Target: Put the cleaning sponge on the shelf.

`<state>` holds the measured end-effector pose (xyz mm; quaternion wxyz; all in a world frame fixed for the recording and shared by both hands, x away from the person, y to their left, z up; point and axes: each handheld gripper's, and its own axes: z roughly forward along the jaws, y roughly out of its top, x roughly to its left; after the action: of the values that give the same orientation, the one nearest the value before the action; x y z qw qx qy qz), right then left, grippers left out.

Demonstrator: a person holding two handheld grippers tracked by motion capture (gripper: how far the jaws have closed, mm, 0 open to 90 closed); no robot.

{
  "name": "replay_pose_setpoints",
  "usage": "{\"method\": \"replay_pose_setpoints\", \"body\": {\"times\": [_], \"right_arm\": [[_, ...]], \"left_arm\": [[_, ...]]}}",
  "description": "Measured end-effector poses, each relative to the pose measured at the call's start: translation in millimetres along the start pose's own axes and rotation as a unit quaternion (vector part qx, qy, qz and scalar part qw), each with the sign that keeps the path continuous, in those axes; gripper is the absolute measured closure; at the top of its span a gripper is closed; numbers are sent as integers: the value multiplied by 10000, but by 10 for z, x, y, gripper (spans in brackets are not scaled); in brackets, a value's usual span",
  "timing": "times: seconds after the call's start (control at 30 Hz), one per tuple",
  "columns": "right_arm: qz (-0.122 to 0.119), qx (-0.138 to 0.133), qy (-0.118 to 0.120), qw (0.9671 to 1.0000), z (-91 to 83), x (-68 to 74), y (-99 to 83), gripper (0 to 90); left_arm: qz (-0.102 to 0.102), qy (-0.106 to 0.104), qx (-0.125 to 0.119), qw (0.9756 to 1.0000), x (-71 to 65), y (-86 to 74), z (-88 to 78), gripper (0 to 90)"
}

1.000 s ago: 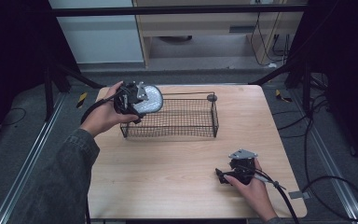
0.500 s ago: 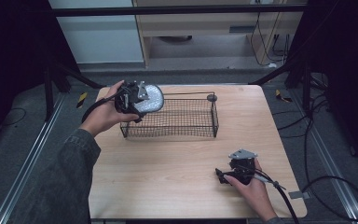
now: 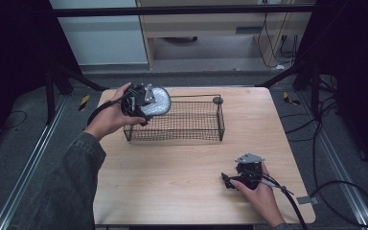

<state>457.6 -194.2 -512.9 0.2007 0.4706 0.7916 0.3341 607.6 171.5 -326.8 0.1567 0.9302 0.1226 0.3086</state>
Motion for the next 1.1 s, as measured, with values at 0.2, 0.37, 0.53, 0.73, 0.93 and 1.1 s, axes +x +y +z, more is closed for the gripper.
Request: {"method": "replay_pose_setpoints", "body": {"times": [0.2,0.37,0.53,0.73,0.93,1.1], "right_arm": [[1,1,-3,10000,-1,1,0,4],[3,-4,-3,10000,0,2,-1,4],[0,-10,-11,10000,1,3,-1,4],[1,-10,-23,10000,2,6,0,4],[4,-11,-20,10000,2,6,-1,4],[2,-13,-18,10000,2,6,-1,4]], "left_arm": [[92,-8,29,10000,-8,23,98,104],[150,-51,81,9998,-2,-18,193,103],[209,-85,69,9997,2,-42,291,103],[330,-137,115,9993,-35,-20,386,102],[338,-213,117,9991,-44,-22,463,101],[295,-279,116,9991,-42,-19,522,101]]}}
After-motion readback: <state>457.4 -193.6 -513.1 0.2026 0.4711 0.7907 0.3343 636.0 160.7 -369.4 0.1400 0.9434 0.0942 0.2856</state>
